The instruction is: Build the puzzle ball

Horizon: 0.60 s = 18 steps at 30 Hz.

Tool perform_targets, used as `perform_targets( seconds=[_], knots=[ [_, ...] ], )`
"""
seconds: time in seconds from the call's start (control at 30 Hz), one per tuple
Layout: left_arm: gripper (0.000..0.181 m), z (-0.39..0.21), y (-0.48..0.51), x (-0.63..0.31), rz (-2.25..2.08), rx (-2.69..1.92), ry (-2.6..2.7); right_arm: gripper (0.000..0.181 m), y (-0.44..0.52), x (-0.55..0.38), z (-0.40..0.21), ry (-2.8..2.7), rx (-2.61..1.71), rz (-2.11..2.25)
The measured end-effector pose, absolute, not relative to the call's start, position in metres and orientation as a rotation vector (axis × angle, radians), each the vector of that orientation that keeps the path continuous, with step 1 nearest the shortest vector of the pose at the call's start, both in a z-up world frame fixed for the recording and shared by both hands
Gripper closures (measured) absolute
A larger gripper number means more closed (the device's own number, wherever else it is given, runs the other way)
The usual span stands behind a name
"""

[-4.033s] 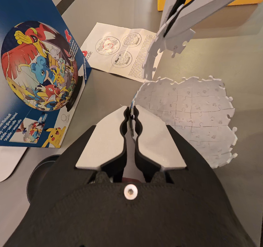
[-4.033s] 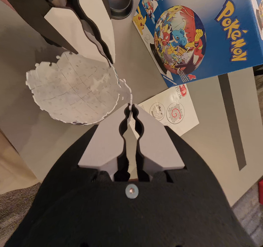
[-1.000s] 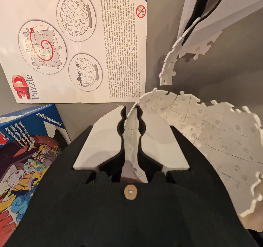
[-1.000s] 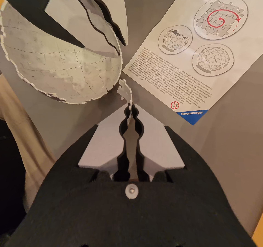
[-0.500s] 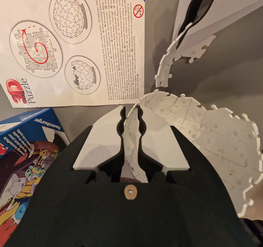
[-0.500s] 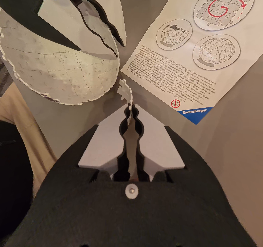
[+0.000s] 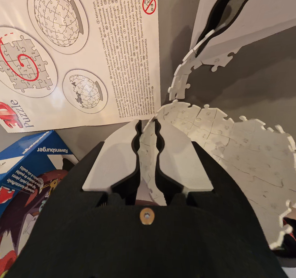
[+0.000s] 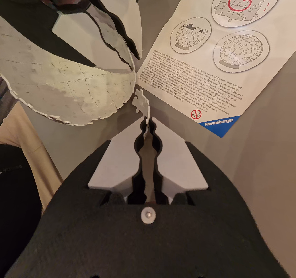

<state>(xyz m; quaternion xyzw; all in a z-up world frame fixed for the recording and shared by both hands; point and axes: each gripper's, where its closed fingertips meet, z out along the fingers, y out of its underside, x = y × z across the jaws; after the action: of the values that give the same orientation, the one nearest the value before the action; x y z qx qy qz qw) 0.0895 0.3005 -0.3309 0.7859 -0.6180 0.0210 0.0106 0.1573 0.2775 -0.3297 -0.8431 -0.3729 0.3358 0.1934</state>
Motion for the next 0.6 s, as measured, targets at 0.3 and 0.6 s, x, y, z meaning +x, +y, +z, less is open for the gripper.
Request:
perform_targets(
  seconds=[0.3,0.6],
  knots=[
    [0.165,-0.3349,0.3007,0.0915,0.021,2.372,-1.887,0.176,0.2791,0.1585,-0.3362,-1.020,-2.373,0.943],
    [0.165,-0.3369,0.3009,0.0942,-0.030,2.304,-1.867,0.164,0.2876,0.1641,-0.3349,-0.992,-2.348,0.912]
  ],
)
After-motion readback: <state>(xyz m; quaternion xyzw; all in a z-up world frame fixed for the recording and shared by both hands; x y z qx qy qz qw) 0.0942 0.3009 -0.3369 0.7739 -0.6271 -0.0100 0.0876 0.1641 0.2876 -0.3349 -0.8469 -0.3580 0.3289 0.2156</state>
